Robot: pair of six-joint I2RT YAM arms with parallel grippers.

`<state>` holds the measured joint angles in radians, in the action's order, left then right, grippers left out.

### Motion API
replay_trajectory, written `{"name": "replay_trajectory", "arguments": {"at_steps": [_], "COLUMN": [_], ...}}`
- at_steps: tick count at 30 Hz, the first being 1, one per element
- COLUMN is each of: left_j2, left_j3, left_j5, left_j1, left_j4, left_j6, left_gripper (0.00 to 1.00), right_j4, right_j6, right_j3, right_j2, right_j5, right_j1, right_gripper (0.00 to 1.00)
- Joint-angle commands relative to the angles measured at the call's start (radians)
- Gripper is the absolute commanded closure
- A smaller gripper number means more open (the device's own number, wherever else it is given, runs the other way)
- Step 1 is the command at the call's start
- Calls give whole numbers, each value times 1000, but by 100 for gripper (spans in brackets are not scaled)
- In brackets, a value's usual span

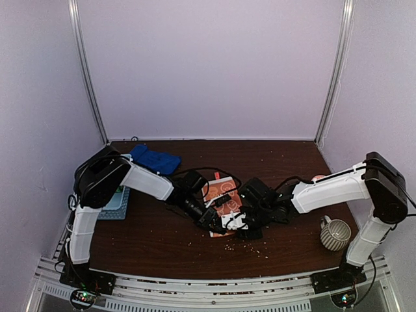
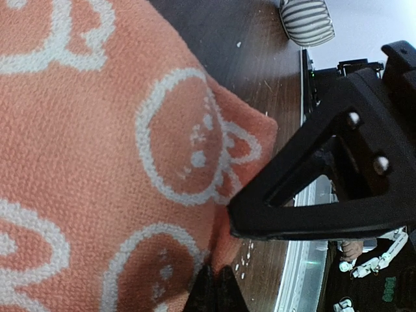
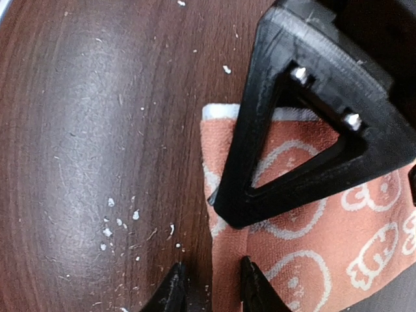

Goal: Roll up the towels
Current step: Pick up the towel from the center of the board, then roll the towel at the center of the board.

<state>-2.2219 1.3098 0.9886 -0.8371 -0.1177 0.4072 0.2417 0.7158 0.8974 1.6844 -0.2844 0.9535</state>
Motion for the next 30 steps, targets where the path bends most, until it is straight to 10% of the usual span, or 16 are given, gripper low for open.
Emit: {"name": "replay_trajectory", "arguments": {"at_steps": [1, 10, 22, 30], "left_j2": [-42, 19, 21, 55], "left_j3": [30, 20, 0, -13], "left_j5": [-8, -29, 11, 2], "left_j1": [6, 10, 20, 29], "left_j4": [-44, -91, -19, -10], "left_j6": [-22, -78, -44, -48], "left_gripper": [100, 100, 100, 100], "right_j4": [-12, -14, -57, 63], "right_j6": [5, -47, -59, -65], "right_j3": [9, 7, -3, 57], "right_j2": [46, 47, 73, 125], "right_j5": [32, 39, 95, 41], "right_j1": [6, 1, 1, 1], "right_gripper": [73, 93, 77, 100]}}
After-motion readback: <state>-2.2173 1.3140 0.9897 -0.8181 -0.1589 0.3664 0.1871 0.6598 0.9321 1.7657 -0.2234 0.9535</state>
